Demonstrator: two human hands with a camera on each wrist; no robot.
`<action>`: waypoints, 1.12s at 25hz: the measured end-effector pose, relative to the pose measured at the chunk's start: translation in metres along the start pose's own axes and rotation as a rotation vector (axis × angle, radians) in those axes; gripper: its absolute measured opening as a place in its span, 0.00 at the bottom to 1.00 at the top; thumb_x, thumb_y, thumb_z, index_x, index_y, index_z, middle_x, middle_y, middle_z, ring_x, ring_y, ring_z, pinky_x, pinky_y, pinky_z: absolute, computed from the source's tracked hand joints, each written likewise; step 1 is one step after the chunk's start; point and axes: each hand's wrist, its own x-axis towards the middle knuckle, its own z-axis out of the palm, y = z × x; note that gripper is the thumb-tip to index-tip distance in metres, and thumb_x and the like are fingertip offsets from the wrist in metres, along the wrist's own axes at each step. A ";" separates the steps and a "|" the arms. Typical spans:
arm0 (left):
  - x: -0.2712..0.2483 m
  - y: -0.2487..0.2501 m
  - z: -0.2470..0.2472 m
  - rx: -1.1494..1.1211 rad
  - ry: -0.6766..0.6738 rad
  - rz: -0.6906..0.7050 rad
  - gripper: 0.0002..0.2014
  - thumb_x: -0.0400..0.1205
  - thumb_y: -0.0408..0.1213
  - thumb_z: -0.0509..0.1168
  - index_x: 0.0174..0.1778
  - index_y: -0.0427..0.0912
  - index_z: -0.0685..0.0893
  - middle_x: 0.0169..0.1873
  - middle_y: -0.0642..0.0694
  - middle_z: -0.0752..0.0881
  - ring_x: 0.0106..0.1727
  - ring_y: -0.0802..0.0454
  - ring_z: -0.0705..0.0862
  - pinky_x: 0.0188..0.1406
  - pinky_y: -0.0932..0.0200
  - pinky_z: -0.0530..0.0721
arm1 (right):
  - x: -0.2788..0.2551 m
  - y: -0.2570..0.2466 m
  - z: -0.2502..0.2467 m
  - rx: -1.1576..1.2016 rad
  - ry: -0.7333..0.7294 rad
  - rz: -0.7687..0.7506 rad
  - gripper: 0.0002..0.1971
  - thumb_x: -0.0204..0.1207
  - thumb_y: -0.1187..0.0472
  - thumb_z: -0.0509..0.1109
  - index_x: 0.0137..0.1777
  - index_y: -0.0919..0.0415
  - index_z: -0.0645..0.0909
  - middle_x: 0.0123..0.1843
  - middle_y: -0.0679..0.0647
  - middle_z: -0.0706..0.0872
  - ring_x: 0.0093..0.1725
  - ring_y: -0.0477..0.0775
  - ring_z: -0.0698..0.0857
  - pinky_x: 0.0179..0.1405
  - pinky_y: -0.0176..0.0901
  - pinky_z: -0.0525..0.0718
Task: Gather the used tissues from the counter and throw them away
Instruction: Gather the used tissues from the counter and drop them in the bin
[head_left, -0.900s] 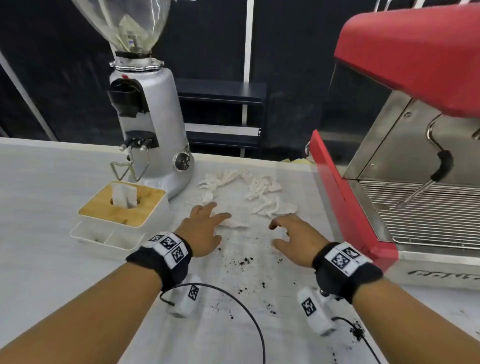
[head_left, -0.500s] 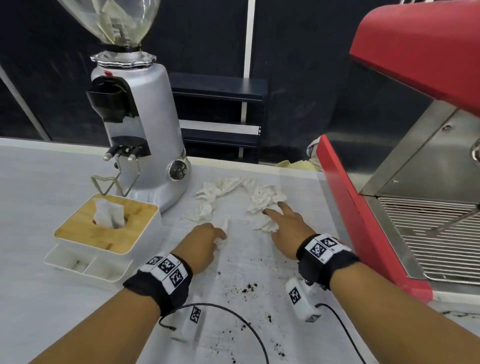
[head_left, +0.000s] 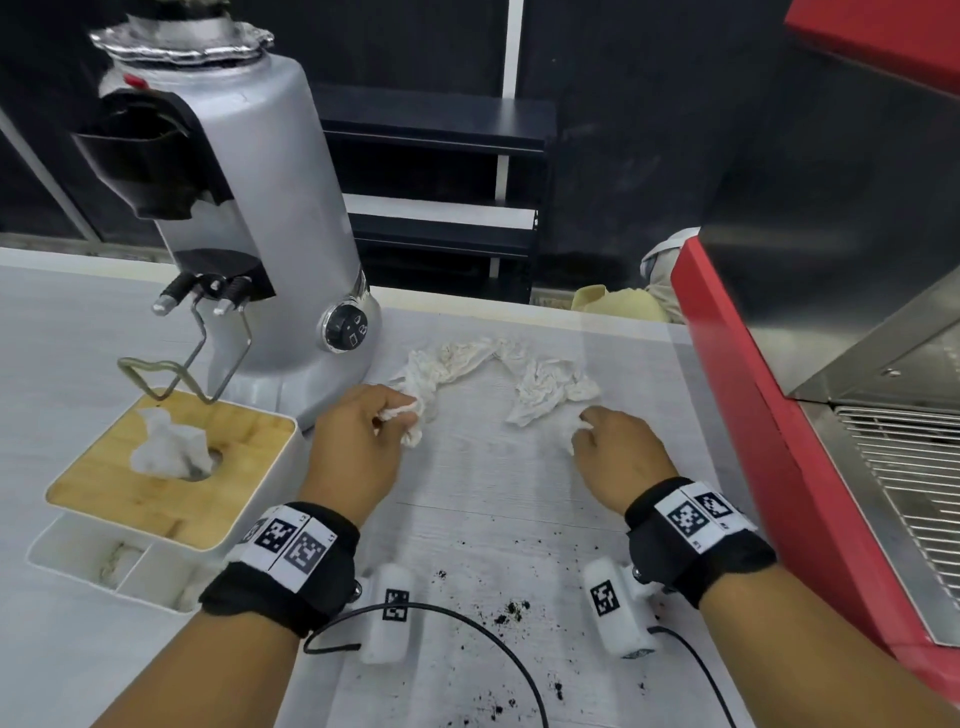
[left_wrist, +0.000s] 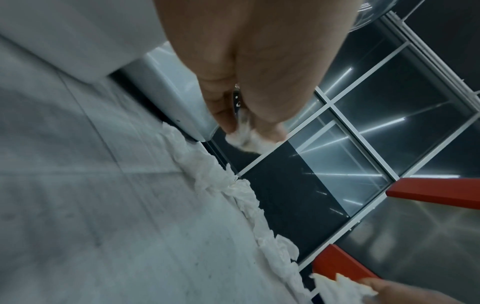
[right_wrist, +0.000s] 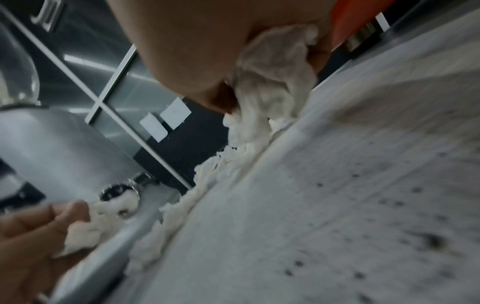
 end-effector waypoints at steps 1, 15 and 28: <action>0.003 0.002 0.000 0.022 0.035 -0.001 0.03 0.79 0.34 0.69 0.39 0.44 0.84 0.45 0.48 0.83 0.45 0.54 0.80 0.41 0.76 0.71 | 0.001 -0.001 -0.002 0.111 0.047 0.002 0.12 0.84 0.58 0.57 0.44 0.61 0.79 0.39 0.55 0.84 0.43 0.59 0.83 0.45 0.47 0.81; 0.017 -0.010 0.021 0.563 -0.368 -0.265 0.23 0.77 0.58 0.61 0.67 0.56 0.75 0.67 0.40 0.66 0.69 0.35 0.68 0.68 0.41 0.72 | 0.058 -0.023 -0.006 0.050 0.063 -0.055 0.29 0.78 0.46 0.72 0.77 0.48 0.68 0.74 0.54 0.71 0.49 0.54 0.83 0.51 0.45 0.81; 0.026 0.007 0.013 0.056 -0.095 -0.107 0.05 0.79 0.30 0.60 0.45 0.44 0.73 0.29 0.44 0.79 0.25 0.52 0.75 0.19 0.61 0.68 | 0.063 0.001 0.014 -0.056 -0.183 -0.021 0.04 0.77 0.56 0.67 0.42 0.52 0.76 0.43 0.50 0.82 0.47 0.56 0.84 0.40 0.44 0.82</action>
